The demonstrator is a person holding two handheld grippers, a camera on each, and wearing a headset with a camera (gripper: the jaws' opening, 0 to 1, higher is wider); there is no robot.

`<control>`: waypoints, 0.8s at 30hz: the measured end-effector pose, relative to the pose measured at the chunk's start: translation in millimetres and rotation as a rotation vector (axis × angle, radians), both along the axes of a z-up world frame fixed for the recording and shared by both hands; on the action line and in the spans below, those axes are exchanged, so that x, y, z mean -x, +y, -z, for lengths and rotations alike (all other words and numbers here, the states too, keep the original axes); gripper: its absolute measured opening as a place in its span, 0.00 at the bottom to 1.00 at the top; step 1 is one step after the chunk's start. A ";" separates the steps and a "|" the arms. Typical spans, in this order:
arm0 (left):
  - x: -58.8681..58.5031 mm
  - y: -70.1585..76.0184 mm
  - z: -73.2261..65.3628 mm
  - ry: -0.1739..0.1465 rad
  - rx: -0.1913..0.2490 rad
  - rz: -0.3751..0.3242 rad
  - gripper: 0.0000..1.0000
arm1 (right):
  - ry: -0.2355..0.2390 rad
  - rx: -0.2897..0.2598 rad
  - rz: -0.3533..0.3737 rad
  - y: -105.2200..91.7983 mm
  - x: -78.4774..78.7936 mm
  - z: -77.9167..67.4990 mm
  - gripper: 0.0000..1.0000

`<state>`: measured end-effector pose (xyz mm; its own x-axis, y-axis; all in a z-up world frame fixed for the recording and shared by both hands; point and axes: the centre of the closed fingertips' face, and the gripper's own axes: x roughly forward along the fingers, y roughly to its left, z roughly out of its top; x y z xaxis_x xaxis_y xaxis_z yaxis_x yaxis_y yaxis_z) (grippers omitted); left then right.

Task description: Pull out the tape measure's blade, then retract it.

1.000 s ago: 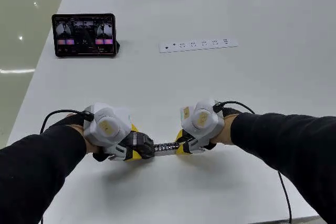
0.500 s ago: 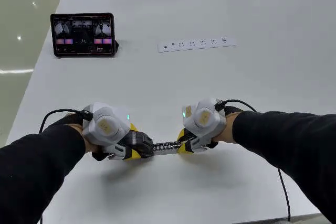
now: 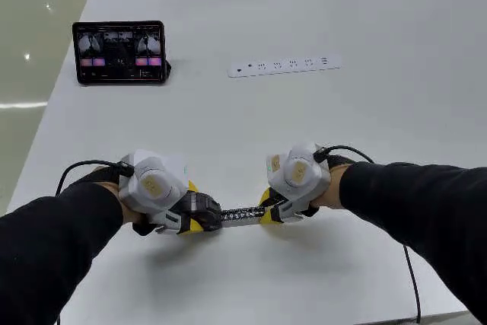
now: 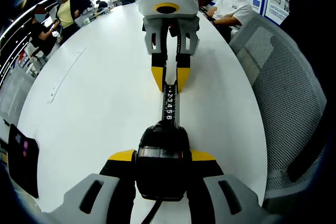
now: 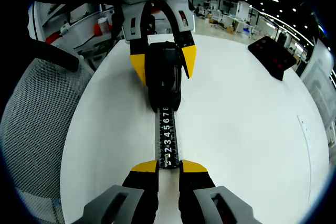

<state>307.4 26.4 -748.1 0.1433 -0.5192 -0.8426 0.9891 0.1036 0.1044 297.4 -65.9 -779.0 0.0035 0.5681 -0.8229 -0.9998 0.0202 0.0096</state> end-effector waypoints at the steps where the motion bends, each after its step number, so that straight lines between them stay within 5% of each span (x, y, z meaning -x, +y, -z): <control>1: 0.0 0.1 0.0 0.000 0.000 0.000 0.33 | 0.000 0.000 0.000 -0.5 -0.1 0.2 0.10; 24: 0.2 -0.7 0.7 -0.001 0.001 0.005 0.33 | -0.003 0.015 0.004 -10.7 -0.9 0.9 0.10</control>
